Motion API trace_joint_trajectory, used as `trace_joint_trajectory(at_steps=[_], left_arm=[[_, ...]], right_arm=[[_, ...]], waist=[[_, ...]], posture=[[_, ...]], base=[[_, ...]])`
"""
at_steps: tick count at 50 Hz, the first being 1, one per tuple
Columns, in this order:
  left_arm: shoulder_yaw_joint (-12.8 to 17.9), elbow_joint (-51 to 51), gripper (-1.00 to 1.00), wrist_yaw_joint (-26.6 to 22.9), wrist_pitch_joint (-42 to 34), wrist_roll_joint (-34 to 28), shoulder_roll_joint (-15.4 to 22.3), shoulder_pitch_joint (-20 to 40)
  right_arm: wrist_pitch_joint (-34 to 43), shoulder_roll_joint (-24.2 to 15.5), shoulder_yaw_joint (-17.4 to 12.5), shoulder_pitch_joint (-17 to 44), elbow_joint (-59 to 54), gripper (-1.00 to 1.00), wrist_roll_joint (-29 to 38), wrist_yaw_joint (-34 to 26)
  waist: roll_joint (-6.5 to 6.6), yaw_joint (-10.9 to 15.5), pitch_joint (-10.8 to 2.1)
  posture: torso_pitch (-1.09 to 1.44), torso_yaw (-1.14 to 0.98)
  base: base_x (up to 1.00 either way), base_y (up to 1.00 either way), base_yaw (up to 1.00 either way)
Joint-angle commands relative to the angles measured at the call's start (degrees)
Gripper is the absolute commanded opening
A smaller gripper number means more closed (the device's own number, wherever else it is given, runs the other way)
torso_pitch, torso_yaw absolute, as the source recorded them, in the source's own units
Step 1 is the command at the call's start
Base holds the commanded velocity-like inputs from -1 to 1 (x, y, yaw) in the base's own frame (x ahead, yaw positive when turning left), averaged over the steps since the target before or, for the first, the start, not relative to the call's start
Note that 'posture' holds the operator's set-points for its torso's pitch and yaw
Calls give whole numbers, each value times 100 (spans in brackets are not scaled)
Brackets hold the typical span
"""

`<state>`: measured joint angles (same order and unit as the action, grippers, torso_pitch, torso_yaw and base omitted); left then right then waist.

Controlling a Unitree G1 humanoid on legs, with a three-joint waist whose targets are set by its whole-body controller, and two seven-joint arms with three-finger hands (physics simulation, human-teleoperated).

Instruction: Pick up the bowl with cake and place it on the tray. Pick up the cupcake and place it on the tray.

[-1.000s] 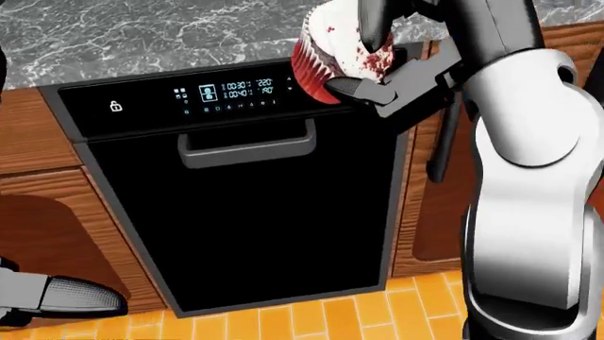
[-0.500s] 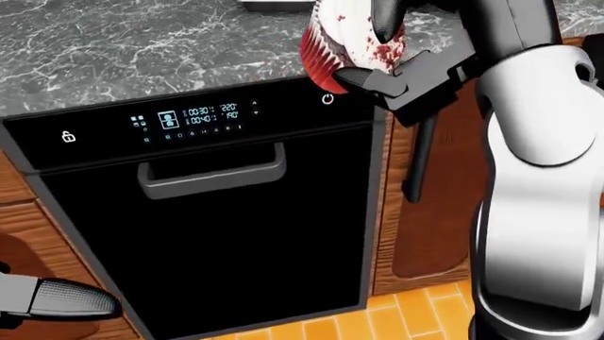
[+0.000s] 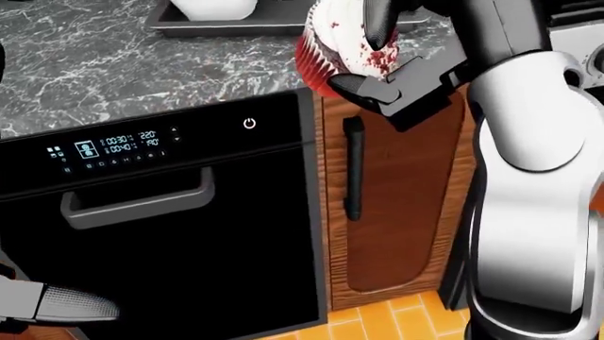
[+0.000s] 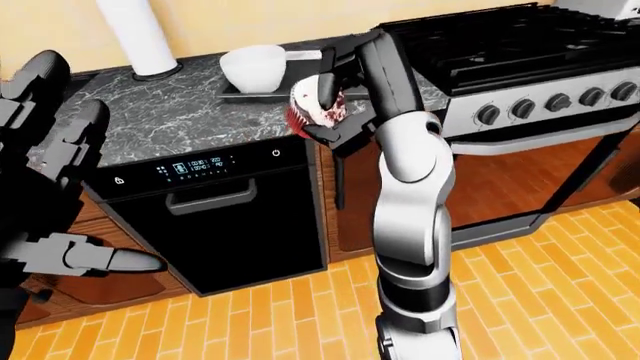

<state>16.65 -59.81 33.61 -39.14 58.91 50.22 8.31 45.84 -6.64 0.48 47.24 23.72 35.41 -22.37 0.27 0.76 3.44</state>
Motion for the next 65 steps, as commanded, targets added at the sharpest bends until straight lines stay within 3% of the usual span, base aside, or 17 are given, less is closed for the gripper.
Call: trace_joint_trajectory(at_steps=[1,7,12,18,21,24,25,27,34,38,39,47,51,53,60,61,65], left_arm=[[131,-19,100,26,118,-72,69,85],[130,-19,100,40,123,-55,85,84],[111,-19,100,22,120,-99,55,72],[115,-19,100,-33,98,-163,-7,52],[123,-19,100,-49,92,-177,-21,46],[166,-19,100,-17,90,-97,28,69],[175,-19,100,-6,97,-76,46,68],[213,-19,100,39,134,7,121,57],[325,-19,100,266,293,372,462,68],[346,-19,100,271,302,397,481,69],[339,-19,100,266,312,384,480,57],[487,-19,100,288,389,517,588,-30],[580,-19,100,321,390,624,649,-30],[603,-19,100,318,381,640,652,-26],[689,-19,100,359,321,759,684,39],[668,-19,100,360,310,741,674,54],[579,-19,100,348,309,664,632,75]], right_arm=[[-131,-26,-52,166,118,-100,37,75],[-111,-29,-41,157,111,-100,68,63],[-140,-24,-47,140,94,-100,85,59],[-149,-4,-35,130,93,-100,92,63],[-145,11,-40,124,105,-100,88,69],[-93,6,-37,147,144,-100,113,53],[-89,7,-41,145,159,-100,106,47],[-93,9,-55,144,177,-100,77,47],[60,-48,-74,207,315,-100,70,-13],[140,-64,-63,253,377,-100,81,-44],[139,-66,-65,258,375,-100,78,-44],[134,-74,-52,282,382,-100,95,-64],[142,-111,-98,324,383,-100,88,-102],[160,-144,-118,340,380,-100,82,-115],[220,-258,-191,370,359,-100,30,-107],[245,-272,-197,379,365,-100,26,-111],[213,-282,-196,353,344,-100,-24,-73]], waist=[[-49,6,-99],[7,-40,-157],[63,-75,-51],[119,-125,-85],[222,-173,-110],[489,-196,-104],[382,-205,-98],[630,-238,-21],[334,-206,82],[-36,-98,-169],[176,-98,-68],[116,-145,-50],[254,-144,55],[452,-154,48],[250,-133,-56],[251,-116,-153],[445,-140,-203]], posture=[[0,0],[0,0],[0,0],[0,0],[0,0],[0,0],[0,0],[0,0],[0,0],[0,0],[0,0],[0,0],[0,0],[0,0],[0,0],[0,0],[0,0]], base=[[14,0,0],[13,0,0],[33,0,0],[46,0,0],[46,0,0],[33,0,0],[0,0,0],[0,0,0],[0,0,0],[0,0,0],[0,0,0],[0,0,0],[0,0,0],[0,0,0],[0,0,0],[0,-15,0],[0,-26,0]])
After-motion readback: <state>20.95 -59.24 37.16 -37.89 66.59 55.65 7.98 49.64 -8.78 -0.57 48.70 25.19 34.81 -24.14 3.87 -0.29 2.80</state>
